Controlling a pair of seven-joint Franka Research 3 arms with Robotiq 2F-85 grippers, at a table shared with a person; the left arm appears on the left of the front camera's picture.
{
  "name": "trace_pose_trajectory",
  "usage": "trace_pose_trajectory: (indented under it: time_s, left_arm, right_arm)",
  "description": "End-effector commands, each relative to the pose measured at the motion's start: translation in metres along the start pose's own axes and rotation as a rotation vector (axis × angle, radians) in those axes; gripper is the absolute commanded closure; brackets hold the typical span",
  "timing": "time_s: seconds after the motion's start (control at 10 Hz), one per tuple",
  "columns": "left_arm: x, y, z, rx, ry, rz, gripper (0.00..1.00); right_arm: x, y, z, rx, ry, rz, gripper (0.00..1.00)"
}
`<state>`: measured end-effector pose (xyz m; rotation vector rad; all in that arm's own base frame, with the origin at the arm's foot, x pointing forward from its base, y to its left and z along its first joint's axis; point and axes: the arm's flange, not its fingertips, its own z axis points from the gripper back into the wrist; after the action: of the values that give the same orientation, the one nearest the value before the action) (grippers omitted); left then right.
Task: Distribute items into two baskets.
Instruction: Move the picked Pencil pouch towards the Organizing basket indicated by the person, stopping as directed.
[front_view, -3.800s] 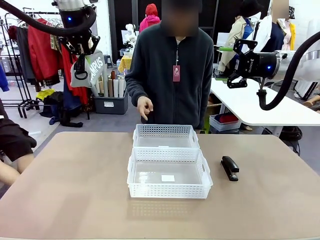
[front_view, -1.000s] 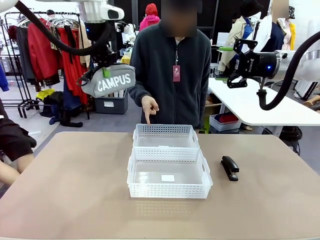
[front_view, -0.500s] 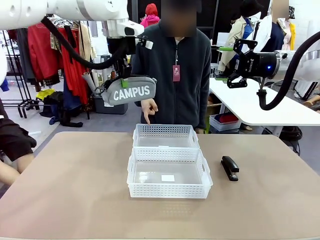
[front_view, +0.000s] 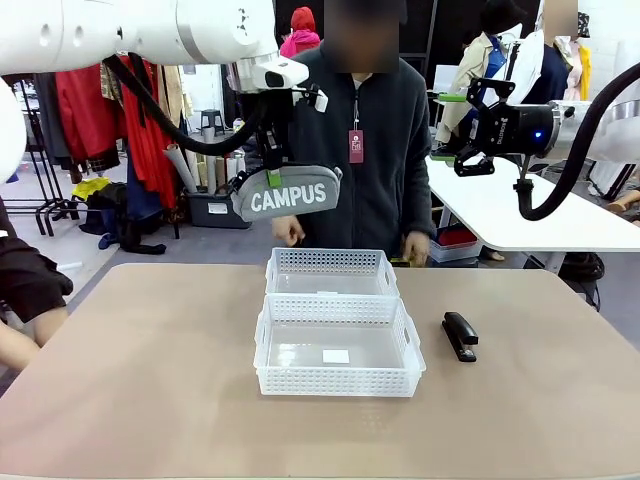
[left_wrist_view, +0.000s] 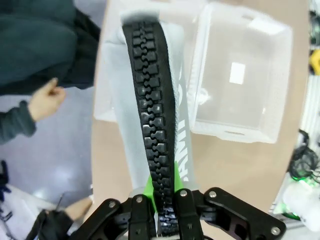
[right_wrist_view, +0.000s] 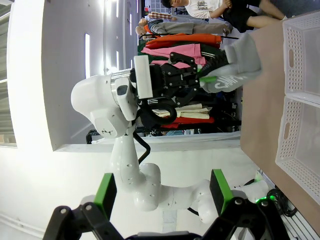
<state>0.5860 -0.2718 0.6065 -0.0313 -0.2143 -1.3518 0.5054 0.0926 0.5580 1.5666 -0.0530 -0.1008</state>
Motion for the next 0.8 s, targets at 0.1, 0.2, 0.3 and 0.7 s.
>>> trace_pose_trajectory:
  time_s: [0.1,0.2,0.3,0.7]
  left_arm:
    - [0.000,-0.005,-0.017,-0.050,-0.007,-0.076,1.00]
    - [0.004,-0.004,-0.024,-0.064,-0.002,-0.081,1.00]
    - [0.006,-0.004,-0.027,-0.083,-0.008,-0.088,1.00]
    - [0.021,0.000,-0.033,-0.077,-0.021,-0.069,1.00]
  right_arm:
    - [-0.001,0.001,0.001,-0.003,0.001,0.005,0.00]
    - [-0.001,0.001,0.001,-0.003,0.001,0.005,0.00]
    - [-0.001,0.001,0.001,-0.003,0.001,0.005,0.00]
    - [-0.001,0.001,0.001,-0.003,0.001,0.005,0.00]
